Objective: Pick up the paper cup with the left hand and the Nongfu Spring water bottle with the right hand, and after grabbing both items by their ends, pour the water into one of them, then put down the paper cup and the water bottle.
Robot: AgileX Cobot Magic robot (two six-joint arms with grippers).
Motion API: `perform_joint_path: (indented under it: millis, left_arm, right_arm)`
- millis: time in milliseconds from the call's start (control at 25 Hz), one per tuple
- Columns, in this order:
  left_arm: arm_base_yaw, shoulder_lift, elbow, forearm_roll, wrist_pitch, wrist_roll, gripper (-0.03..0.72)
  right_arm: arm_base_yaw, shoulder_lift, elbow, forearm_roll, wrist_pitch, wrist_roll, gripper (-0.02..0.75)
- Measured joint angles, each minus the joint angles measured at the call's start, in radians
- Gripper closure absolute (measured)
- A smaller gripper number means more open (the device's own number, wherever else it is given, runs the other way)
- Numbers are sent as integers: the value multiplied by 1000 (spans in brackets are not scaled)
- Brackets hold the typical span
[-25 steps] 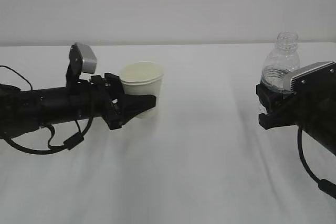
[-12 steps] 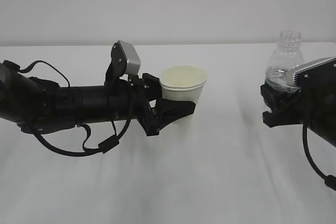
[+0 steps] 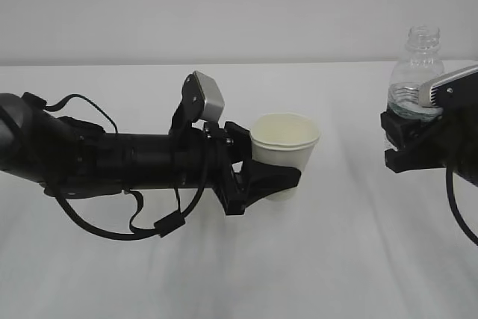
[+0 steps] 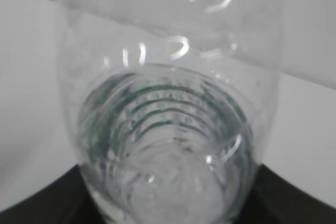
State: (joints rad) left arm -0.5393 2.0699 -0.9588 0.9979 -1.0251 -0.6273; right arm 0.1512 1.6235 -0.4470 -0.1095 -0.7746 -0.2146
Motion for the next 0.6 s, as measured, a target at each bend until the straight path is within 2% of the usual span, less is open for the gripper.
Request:
perform_joint_path:
  millis: [600]
  left_arm:
    - [-4,0,0,2,0,-29,214]
  right_arm:
    - [0,-129,6,-15,176,-223,324]
